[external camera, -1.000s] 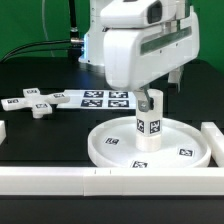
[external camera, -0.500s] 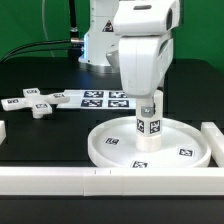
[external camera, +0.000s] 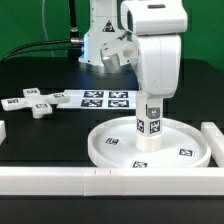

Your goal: Assemble round table

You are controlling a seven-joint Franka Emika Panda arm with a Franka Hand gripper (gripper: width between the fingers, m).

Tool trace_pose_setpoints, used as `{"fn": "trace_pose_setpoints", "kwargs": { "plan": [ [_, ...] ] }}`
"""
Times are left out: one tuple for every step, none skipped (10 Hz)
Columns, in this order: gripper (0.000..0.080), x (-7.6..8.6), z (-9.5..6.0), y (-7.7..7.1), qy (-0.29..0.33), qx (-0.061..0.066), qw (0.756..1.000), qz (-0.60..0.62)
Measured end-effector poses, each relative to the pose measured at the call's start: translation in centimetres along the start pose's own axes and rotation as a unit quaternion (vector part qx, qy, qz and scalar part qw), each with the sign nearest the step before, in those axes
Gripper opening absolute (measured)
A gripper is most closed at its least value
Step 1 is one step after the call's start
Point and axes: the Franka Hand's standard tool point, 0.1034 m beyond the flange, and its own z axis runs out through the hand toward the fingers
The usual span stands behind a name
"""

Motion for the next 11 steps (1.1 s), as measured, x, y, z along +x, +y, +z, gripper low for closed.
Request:
{"fn": "trace_pose_setpoints", "kwargs": {
  "plan": [
    [0.0649, 0.04, 0.0, 0.0, -0.005, 0.0, 1.0, -0.029],
    [0.0649, -0.03, 0.02, -0.01, -0.007, 0.001, 0.999, -0.038],
    [0.0538, -0.24, 0.11, -0.07, -0.007, 0.002, 0.999, -0.035],
    [0.0408, -0.27, 0.16, -0.13, -0.007, 0.003, 0.999, -0.033],
    [0.0408, -0.3, 0.18, -0.16, -0.007, 0.003, 0.999, -0.032],
    [0.0409, -0.32, 0.19, -0.17, -0.007, 0.004, 1.0, -0.026],
    [0.0409, -0.34, 0.2, -0.19, -0.007, 0.004, 1.0, -0.013],
    [0.0409, -0.37, 0.2, -0.19, -0.007, 0.004, 1.0, -0.013],
    [0.0409, -0.37, 0.2, -0.2, -0.007, 0.004, 1.0, -0.011],
    [0.0409, -0.34, 0.22, -0.24, -0.007, 0.005, 0.999, 0.031],
    [0.0409, -0.29, 0.24, -0.32, -0.007, 0.006, 0.993, 0.114]
  ]
}}
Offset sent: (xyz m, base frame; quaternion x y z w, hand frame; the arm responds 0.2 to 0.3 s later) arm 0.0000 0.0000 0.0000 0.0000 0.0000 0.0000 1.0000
